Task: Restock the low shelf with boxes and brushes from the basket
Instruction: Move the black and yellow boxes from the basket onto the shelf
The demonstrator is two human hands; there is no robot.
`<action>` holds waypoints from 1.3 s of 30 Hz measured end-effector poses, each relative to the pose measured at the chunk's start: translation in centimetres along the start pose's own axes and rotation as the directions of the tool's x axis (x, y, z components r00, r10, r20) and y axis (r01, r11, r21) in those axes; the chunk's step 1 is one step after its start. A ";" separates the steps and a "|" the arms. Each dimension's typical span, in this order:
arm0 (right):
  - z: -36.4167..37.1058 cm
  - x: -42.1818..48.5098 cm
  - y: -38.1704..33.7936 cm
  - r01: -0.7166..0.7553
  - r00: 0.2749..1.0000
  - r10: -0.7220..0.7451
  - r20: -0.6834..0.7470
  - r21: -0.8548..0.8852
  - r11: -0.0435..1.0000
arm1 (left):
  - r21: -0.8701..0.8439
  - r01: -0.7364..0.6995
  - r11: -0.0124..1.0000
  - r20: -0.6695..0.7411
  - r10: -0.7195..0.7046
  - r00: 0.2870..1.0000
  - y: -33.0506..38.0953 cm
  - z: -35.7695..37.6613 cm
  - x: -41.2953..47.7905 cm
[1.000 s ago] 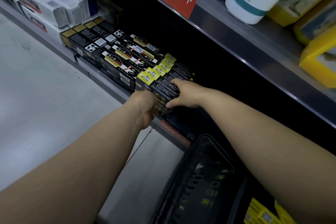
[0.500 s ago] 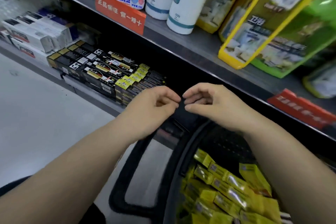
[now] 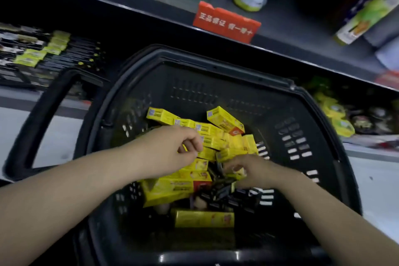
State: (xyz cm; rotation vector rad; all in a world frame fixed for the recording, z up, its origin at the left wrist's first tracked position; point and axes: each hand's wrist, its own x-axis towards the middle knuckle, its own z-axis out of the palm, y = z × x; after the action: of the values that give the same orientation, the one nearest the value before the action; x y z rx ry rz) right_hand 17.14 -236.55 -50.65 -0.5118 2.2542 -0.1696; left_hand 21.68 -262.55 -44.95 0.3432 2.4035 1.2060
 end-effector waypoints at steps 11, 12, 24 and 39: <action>2.9 0.4 -1.0 0.048 0.999 -0.049 -0.024 -0.062 0.997 | -0.064 0.130 0.989 0.052 -0.127 0.990 0.7 1.1 1.0; 2.1 -0.2 -1.5 0.033 0.994 -0.029 -0.104 0.036 0.999 | -0.103 0.144 0.984 0.050 -0.140 0.989 0.7 1.2 1.1; -1.8 -4.9 -2.6 0.193 0.977 -0.045 -0.207 0.787 0.586 | -0.472 0.267 0.840 0.236 -0.171 0.957 1.0 5.2 2.4; -1.7 -3.7 1.1 -0.081 0.973 0.098 -0.208 0.092 0.992 | -0.737 0.528 0.421 0.307 -0.488 0.817 0.8 4.4 3.7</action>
State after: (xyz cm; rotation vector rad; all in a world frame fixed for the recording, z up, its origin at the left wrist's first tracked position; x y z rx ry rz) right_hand 17.72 -234.05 -47.26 -0.3608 2.4608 -0.2820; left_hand 20.57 -257.48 -47.65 -0.6172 1.4474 1.7443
